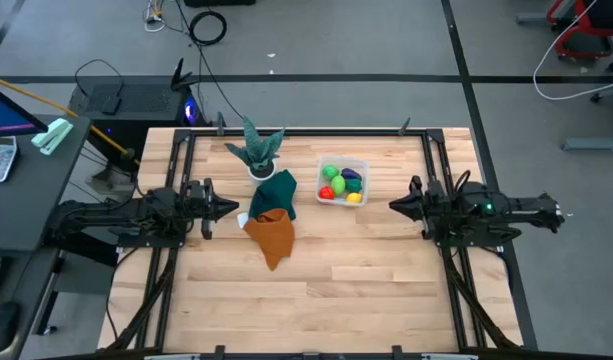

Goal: Pick and placing Produce into tupperware
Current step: Return to Home Position

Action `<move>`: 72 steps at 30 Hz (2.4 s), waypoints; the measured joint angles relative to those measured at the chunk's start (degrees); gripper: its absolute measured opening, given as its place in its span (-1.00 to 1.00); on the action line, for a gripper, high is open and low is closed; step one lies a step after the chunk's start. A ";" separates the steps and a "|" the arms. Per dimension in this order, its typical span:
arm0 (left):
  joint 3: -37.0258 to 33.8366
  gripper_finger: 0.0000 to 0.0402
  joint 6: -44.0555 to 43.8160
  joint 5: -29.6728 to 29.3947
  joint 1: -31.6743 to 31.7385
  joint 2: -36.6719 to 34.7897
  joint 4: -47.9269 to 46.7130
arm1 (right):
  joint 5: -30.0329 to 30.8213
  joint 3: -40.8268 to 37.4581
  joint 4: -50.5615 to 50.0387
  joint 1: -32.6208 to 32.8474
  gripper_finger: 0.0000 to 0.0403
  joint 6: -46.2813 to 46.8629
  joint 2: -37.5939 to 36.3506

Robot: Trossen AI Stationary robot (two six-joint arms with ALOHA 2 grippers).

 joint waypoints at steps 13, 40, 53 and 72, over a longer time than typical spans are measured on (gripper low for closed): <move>0.00 -0.83 0.00 0.00 -0.01 0.00 0.00 | -4.59 -6.39 10.94 -5.71 -1.00 0.98 0.00; 0.00 -0.80 -0.01 0.01 0.00 0.00 0.00 | -7.54 -6.65 5.44 -5.64 -1.00 -13.60 1.09; 0.00 -0.86 0.00 0.02 -0.02 0.00 0.00 | -7.52 -6.19 4.32 -5.64 -1.00 -10.89 1.14; 0.00 -0.87 7.54 0.02 -0.02 0.00 0.00 | -7.52 -6.01 4.21 -5.64 -1.00 -10.53 1.11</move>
